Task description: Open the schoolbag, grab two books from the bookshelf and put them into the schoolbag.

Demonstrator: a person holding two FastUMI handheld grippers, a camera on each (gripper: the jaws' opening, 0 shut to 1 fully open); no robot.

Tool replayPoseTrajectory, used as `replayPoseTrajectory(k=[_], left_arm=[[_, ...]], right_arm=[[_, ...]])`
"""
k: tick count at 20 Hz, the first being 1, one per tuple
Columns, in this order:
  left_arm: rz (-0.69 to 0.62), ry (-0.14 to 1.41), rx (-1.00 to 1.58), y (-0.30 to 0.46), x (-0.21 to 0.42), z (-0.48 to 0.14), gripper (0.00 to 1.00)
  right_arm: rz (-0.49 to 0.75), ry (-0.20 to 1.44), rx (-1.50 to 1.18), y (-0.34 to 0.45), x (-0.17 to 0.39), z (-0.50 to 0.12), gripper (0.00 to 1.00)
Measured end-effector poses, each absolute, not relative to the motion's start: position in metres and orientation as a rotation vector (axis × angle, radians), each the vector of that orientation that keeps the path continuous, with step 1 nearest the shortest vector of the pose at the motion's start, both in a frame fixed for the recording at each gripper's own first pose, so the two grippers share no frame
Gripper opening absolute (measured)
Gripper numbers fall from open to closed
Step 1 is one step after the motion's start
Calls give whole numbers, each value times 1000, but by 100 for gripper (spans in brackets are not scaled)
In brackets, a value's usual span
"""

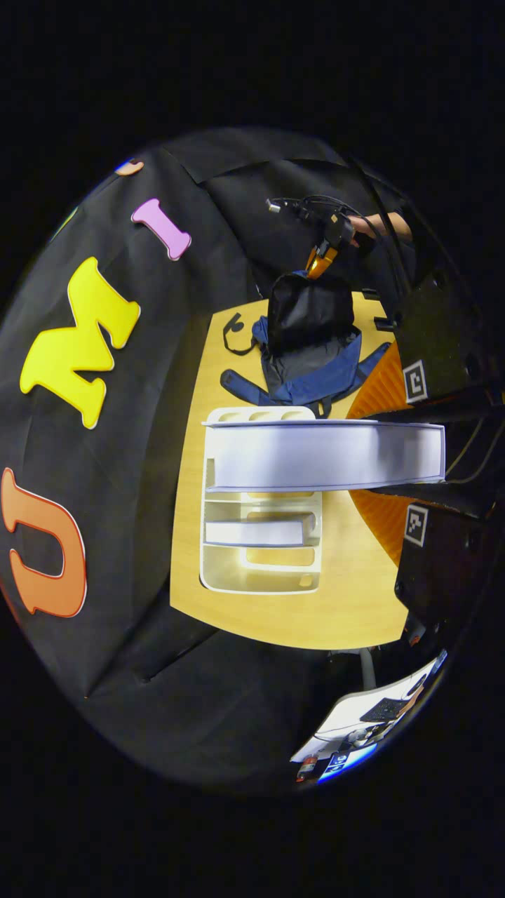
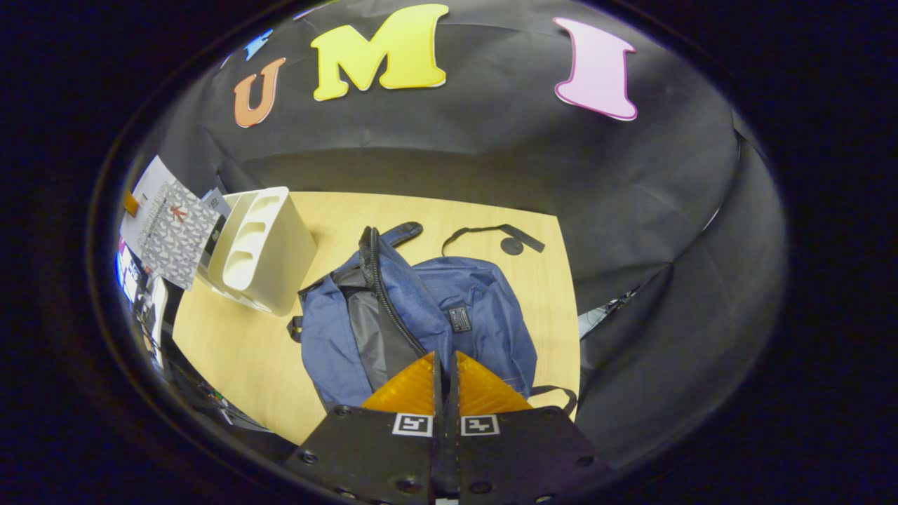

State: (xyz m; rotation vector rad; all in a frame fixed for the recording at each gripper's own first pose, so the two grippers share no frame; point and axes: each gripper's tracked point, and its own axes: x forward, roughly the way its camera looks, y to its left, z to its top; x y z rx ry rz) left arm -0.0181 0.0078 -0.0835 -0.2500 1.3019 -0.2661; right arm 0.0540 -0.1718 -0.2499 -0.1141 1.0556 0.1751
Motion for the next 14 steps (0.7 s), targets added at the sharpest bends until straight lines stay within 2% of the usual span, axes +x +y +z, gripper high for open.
replayPoseTrajectory(k=[3, 4, 5, 8, 14], left_arm=[[-377, 1256, -378, -39, -24, -73, 39], [-417, 1240, -410, -55, -29, -75, 34], [-447, 1233, -431, -70, -37, -80, 39], [-508, 1208, -539, -126, -47, -102, 39], [-508, 1233, -574, -216, -62, -191, 39]], right_arm=[[174, 1058, -110, -171, 51, -248, 0], [174, 1058, -107, -170, 51, -248, 0], [174, 1058, -97, -168, 51, -246, 0], [169, 1053, -98, -166, 48, -247, 0], [161, 1034, -103, -166, 50, -239, 0]])
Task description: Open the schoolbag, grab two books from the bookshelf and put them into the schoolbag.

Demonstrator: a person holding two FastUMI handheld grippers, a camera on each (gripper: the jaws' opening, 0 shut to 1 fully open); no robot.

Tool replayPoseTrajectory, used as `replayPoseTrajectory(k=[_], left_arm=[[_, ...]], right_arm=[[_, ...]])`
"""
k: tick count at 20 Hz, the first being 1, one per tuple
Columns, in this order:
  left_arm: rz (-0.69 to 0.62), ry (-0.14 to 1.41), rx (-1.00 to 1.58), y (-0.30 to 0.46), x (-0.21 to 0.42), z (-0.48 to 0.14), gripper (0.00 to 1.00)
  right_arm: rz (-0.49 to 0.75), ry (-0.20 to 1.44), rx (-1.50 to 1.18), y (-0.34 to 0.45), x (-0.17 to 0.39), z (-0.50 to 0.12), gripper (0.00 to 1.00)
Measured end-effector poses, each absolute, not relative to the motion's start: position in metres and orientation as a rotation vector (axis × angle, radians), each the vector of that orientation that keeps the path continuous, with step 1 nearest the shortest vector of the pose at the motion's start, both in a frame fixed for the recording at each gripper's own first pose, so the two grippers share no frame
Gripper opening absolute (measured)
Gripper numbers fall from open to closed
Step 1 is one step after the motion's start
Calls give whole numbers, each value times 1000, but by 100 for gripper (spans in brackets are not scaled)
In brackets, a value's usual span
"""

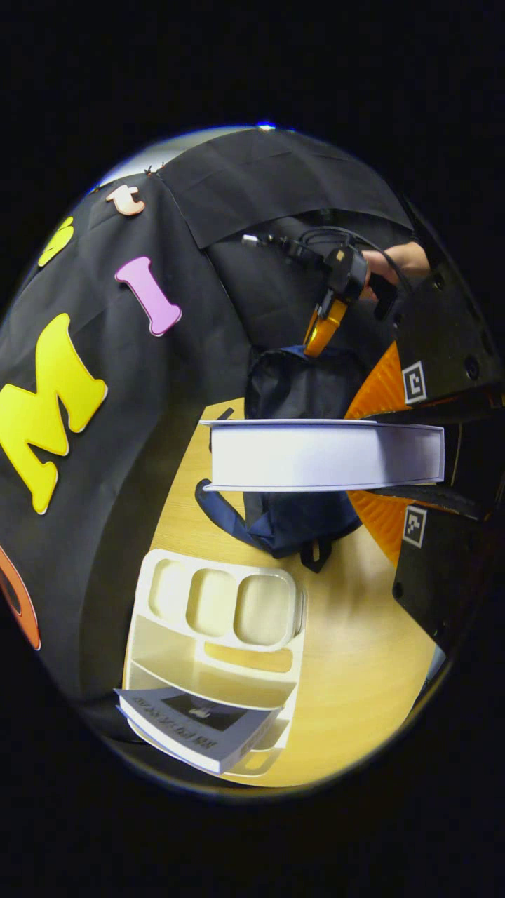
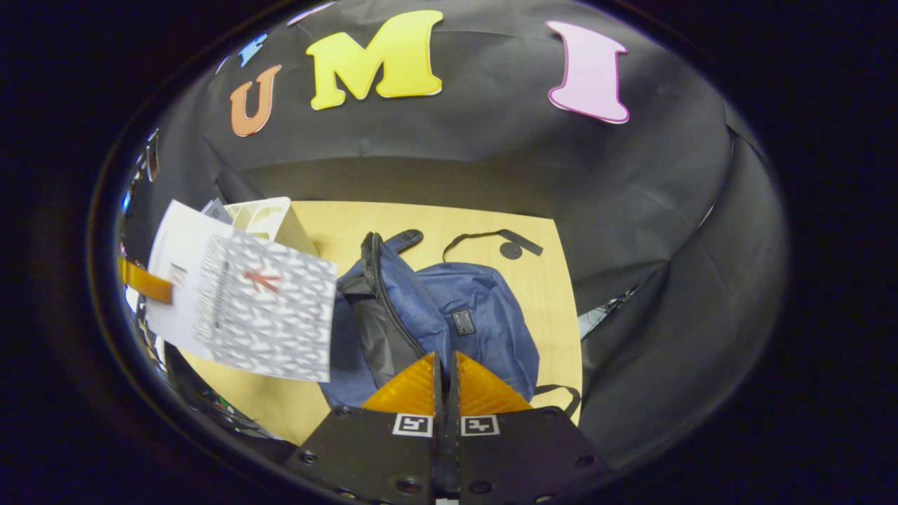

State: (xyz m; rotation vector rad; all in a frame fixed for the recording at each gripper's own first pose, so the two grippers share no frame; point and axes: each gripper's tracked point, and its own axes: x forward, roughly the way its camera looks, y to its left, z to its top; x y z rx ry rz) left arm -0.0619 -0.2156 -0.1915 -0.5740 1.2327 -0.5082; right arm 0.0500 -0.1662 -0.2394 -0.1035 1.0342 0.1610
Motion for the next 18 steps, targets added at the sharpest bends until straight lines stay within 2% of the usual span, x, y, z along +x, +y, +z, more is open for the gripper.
replayPoseTrajectory(k=[6, 10, 18], left_arm=[[-447, 1290, -697, -274, -68, -265, 39], [-437, 1299, -850, -299, -67, -288, 39], [-519, 1199, -922, -342, -50, -310, 39]], right_arm=[[164, 1048, -109, -168, 46, -242, 0], [170, 1051, -106, -167, 48, -238, 0], [156, 1031, -118, -175, 60, -225, 0]])
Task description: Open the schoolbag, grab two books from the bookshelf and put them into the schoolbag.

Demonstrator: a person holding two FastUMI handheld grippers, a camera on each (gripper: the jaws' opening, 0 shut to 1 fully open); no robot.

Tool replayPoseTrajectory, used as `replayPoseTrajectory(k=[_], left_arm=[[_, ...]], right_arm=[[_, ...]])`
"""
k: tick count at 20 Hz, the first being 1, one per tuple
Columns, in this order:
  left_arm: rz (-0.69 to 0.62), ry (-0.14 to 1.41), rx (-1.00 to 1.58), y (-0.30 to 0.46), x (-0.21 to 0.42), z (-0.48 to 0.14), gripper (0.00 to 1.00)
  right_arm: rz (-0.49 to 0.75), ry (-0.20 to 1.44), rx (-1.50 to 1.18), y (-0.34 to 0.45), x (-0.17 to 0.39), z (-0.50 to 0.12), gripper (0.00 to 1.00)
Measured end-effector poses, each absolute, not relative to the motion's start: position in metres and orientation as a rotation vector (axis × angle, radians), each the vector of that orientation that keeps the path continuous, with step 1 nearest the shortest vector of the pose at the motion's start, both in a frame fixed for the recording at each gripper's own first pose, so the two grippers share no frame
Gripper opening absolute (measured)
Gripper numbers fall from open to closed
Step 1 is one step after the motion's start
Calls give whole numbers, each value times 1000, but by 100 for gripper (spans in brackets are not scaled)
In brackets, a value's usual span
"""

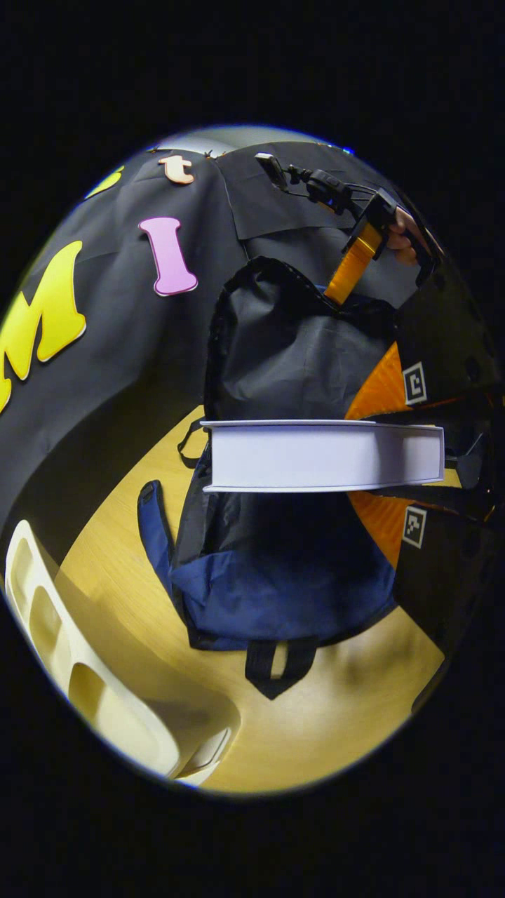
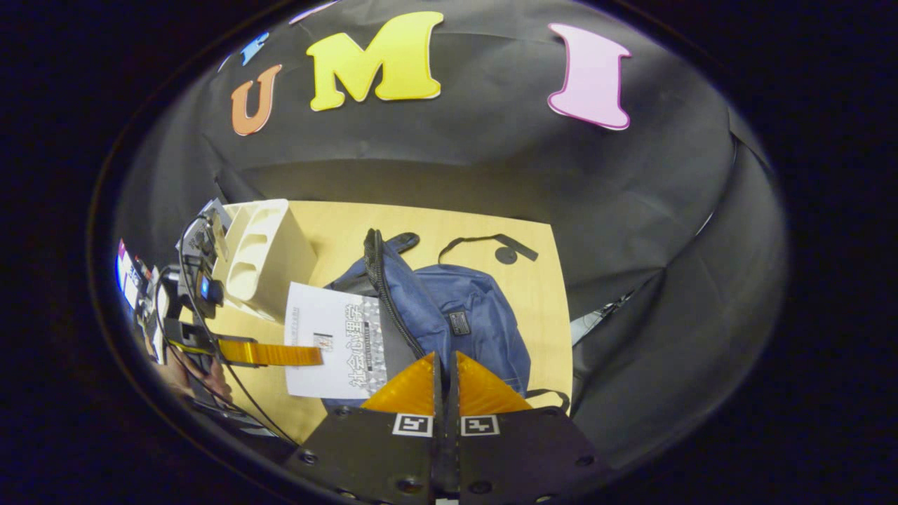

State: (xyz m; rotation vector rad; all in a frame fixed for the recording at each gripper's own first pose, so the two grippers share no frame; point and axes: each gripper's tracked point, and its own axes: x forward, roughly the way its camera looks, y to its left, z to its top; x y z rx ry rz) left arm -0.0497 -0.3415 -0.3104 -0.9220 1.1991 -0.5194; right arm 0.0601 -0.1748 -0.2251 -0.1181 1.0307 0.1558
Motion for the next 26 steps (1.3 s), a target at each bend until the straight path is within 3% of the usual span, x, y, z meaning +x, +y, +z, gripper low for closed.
replayPoseTrajectory(k=[4, 10, 13, 15, 16, 17, 26], left_arm=[[-553, 1193, -1011, -361, -45, -325, 39], [-590, 1209, -1144, -399, -42, -357, 39], [-519, 1300, -1071, -406, -48, -383, 40], [-445, 1381, -930, -395, -58, -411, 53], [-439, 1407, -910, -390, -62, -415, 72], [-433, 1425, -882, -390, -62, -415, 75], [-302, 1402, -451, -326, -58, -382, 80]], right_arm=[[163, 1022, -131, -172, 63, -218, 3], [176, 1036, -168, -162, 63, -221, 0], [184, 1042, -182, -158, 65, -224, 0], [187, 1053, -191, -157, 63, -230, 0], [189, 1064, -183, -156, 60, -235, 0], [189, 1072, -174, -155, 59, -239, 0], [190, 1063, -160, -156, 60, -240, 0]])
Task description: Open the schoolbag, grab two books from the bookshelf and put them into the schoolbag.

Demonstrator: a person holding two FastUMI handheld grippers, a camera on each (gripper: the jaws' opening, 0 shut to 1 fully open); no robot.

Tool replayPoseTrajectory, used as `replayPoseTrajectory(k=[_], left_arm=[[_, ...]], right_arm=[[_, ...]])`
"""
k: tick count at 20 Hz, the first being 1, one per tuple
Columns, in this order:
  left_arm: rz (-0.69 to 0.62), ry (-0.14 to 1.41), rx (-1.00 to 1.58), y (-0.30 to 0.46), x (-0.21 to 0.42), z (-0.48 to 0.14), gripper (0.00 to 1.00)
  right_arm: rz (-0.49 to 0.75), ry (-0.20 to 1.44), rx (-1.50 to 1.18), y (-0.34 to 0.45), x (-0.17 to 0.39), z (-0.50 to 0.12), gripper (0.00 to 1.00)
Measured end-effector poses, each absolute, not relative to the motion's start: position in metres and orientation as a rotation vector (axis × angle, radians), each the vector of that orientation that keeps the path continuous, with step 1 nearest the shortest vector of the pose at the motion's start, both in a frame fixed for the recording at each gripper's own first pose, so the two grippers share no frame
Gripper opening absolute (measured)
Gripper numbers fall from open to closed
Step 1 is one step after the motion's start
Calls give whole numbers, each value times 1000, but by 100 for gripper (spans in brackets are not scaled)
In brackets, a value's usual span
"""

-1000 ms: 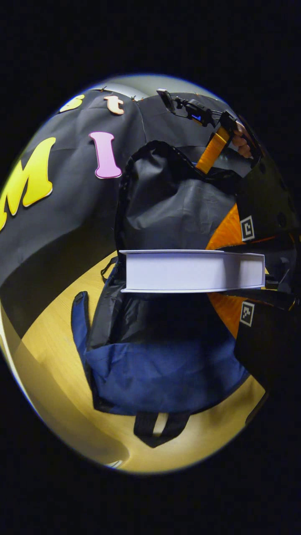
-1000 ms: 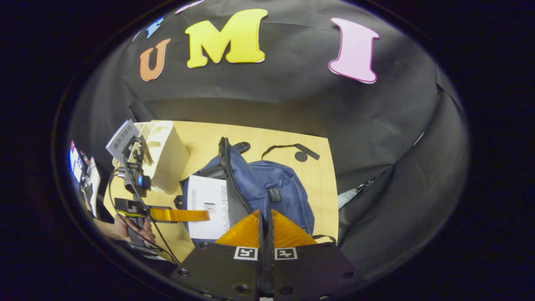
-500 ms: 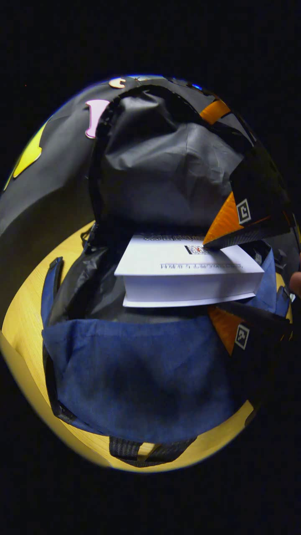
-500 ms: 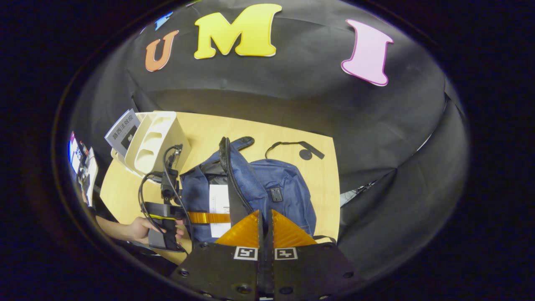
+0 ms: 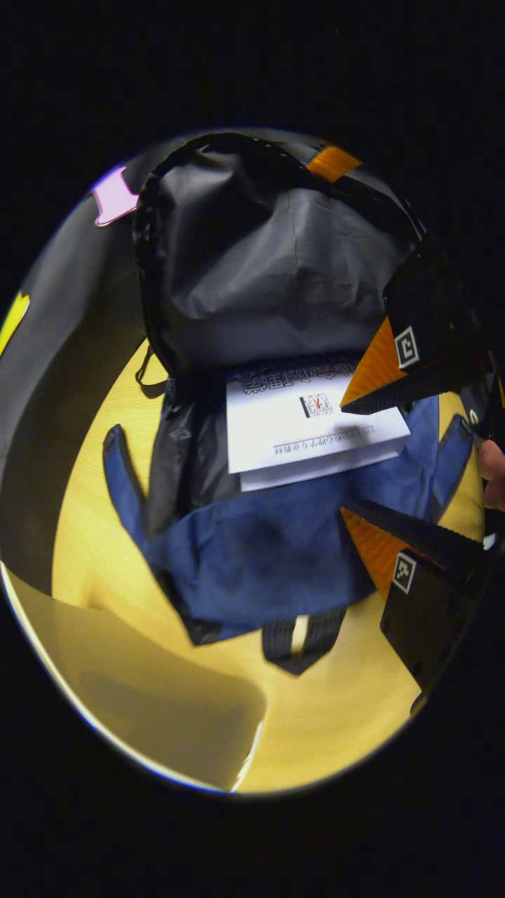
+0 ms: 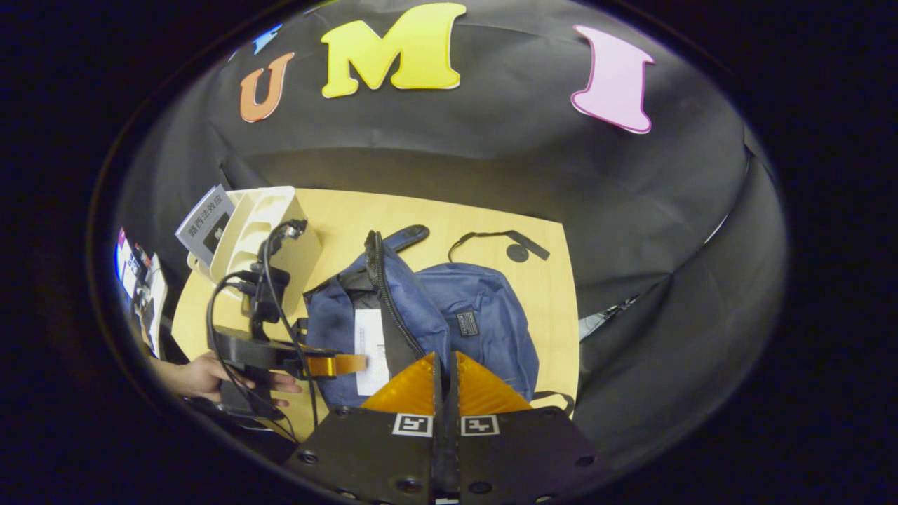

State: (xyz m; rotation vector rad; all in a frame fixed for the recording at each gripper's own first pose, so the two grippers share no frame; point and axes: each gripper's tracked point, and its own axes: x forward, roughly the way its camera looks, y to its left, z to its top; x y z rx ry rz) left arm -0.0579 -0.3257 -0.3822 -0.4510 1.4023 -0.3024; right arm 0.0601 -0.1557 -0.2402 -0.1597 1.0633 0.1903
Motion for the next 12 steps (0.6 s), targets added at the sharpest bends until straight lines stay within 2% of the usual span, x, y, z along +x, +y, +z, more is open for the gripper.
replayPoseTrajectory(k=[3, 8, 12], left_arm=[[-268, 1333, -288, -293, -49, -358, 80], [-235, 1106, -46, -228, -19, -306, 80], [-161, 932, 79, -168, 4, -250, 79]], right_arm=[[194, 1057, -158, -153, 58, -240, 0], [204, 1045, -162, -146, 54, -237, 0], [208, 1034, -175, -140, 49, -236, 0]])
